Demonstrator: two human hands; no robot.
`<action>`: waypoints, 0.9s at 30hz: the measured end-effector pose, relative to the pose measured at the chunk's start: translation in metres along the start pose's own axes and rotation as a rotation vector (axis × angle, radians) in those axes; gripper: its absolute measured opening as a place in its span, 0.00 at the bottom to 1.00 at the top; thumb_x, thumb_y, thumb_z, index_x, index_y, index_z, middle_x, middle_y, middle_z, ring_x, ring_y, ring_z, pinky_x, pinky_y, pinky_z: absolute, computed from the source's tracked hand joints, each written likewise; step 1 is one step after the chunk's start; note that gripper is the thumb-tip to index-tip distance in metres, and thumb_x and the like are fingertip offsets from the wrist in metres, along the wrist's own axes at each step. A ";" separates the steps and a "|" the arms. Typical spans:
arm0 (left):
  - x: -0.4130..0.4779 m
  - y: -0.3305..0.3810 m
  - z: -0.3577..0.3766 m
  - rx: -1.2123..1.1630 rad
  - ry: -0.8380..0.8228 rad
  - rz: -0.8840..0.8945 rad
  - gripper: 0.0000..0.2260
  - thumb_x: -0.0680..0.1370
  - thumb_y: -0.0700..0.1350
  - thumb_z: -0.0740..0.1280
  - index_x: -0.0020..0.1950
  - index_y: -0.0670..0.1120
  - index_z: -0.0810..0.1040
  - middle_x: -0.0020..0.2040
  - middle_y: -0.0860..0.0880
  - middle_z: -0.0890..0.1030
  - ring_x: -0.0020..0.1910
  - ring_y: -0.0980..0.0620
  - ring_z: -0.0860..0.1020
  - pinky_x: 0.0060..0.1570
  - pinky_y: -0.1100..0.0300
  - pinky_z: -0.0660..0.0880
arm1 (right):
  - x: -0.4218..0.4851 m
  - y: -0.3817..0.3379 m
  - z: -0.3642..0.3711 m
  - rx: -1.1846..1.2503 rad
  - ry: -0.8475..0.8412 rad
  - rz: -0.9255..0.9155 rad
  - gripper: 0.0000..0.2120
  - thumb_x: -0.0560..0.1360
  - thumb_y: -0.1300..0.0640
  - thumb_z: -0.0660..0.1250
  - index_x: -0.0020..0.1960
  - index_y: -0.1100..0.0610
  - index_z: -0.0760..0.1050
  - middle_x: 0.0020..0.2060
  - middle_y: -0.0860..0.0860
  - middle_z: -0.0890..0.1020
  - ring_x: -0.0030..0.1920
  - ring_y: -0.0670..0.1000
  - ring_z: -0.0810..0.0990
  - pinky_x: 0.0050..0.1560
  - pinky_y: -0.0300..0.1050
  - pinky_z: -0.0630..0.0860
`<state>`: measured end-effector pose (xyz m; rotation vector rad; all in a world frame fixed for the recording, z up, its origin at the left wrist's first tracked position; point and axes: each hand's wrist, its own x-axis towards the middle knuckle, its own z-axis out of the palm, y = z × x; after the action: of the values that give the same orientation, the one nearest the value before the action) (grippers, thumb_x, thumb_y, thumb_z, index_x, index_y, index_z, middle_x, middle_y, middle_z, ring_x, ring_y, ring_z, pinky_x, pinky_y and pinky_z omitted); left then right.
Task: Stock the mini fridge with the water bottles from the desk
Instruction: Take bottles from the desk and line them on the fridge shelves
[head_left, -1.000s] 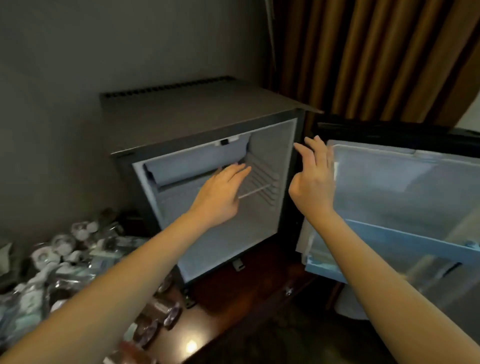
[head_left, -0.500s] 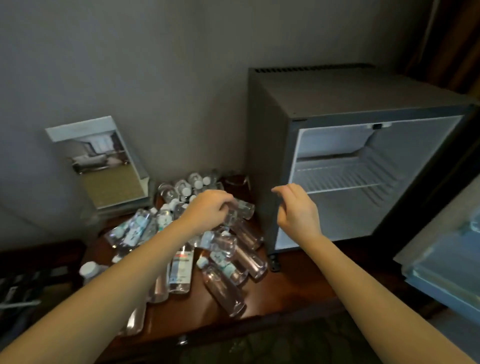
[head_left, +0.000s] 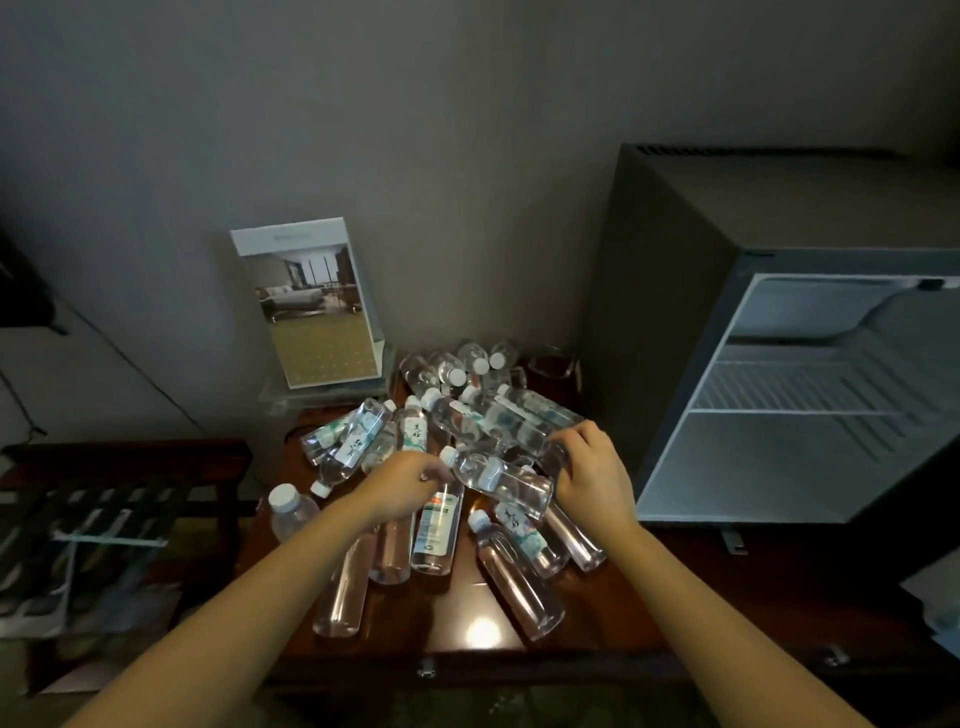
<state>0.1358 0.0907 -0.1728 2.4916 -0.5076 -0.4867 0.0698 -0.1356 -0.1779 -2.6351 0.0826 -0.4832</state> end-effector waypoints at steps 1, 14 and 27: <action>0.005 -0.003 0.003 -0.024 0.005 -0.026 0.13 0.77 0.35 0.60 0.57 0.46 0.79 0.59 0.48 0.79 0.60 0.52 0.75 0.61 0.54 0.72 | 0.004 0.003 0.004 0.001 -0.026 0.002 0.17 0.73 0.66 0.63 0.61 0.57 0.74 0.57 0.51 0.74 0.57 0.49 0.72 0.54 0.42 0.75; 0.074 0.003 0.060 -0.468 -0.060 -0.518 0.11 0.78 0.35 0.60 0.59 0.43 0.75 0.49 0.49 0.74 0.43 0.54 0.74 0.39 0.65 0.71 | 0.069 0.073 0.084 0.027 -0.731 -0.040 0.16 0.77 0.52 0.61 0.65 0.52 0.68 0.61 0.53 0.75 0.59 0.53 0.75 0.60 0.51 0.74; 0.106 0.027 0.121 -1.152 0.255 -0.863 0.13 0.78 0.54 0.62 0.42 0.45 0.76 0.41 0.46 0.78 0.39 0.51 0.76 0.41 0.59 0.72 | 0.078 0.076 0.109 0.397 -1.013 0.078 0.29 0.73 0.58 0.68 0.70 0.54 0.59 0.58 0.51 0.76 0.51 0.49 0.76 0.47 0.42 0.74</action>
<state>0.1673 -0.0312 -0.2771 1.4625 0.8015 -0.5323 0.1828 -0.1680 -0.2778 -2.1744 -0.2080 0.7947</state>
